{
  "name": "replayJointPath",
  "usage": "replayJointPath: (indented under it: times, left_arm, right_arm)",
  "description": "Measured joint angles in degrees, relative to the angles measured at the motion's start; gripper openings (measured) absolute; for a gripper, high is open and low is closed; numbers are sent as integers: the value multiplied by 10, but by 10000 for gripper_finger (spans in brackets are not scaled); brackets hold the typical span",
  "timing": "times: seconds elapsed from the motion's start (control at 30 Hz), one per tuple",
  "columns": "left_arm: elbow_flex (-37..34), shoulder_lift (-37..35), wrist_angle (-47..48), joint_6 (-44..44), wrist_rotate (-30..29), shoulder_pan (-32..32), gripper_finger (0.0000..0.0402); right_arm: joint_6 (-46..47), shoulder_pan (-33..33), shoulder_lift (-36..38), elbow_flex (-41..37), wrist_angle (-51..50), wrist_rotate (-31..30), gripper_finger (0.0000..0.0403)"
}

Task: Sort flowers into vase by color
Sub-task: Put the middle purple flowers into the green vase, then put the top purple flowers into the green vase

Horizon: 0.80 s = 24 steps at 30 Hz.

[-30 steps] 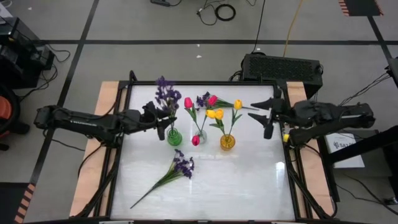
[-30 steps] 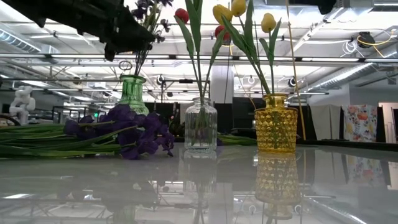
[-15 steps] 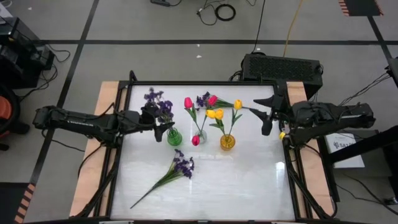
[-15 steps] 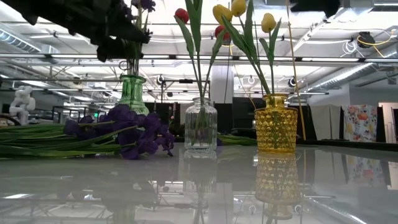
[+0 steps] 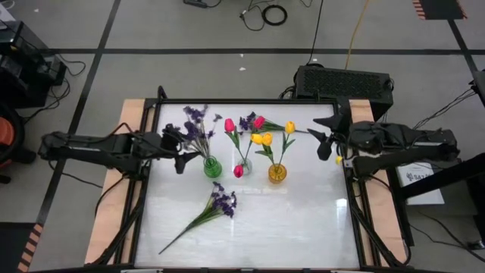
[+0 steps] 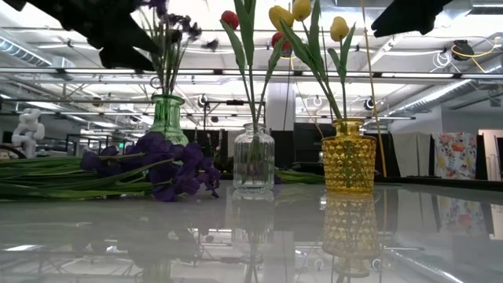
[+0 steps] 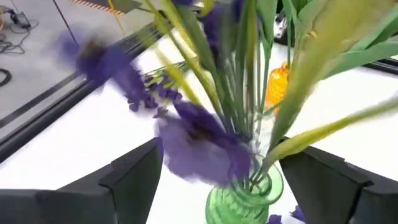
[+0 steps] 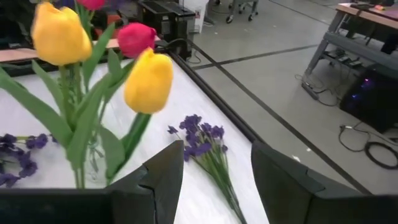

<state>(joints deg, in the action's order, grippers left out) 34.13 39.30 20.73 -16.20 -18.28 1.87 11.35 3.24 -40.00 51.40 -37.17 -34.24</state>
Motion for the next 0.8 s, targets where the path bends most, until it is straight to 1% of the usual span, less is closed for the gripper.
replayJointPath:
  times: [0.1, 0.27, 0.33, 0.47, 0.6, 0.8]
  left_arm:
    - [0, -17, 4, 0, 2, 0, 321]
    - [1, -40, 7, 0, 64, 0, 321]
    - [1, -51, 21, -11, 77, 0, 321]
    - [1, -77, 65, -32, 59, 0, 321]
    - [1, -112, 87, -49, 50, 0, 321]
    - [1, -172, 81, -69, 74, 0, 320]
  right_arm:
    - [-1, -11, 2, 0, -12, 0, 180]
    - [4, -23, 2, 0, -41, 0, 180]
    - [13, -25, 2, 0, -59, 1, 180]
    - [42, -26, 2, 0, -101, 1, 180]
    - [46, -26, 5, -24, -103, -1, 180]
    - [42, -38, 7, -104, -44, 1, 180]
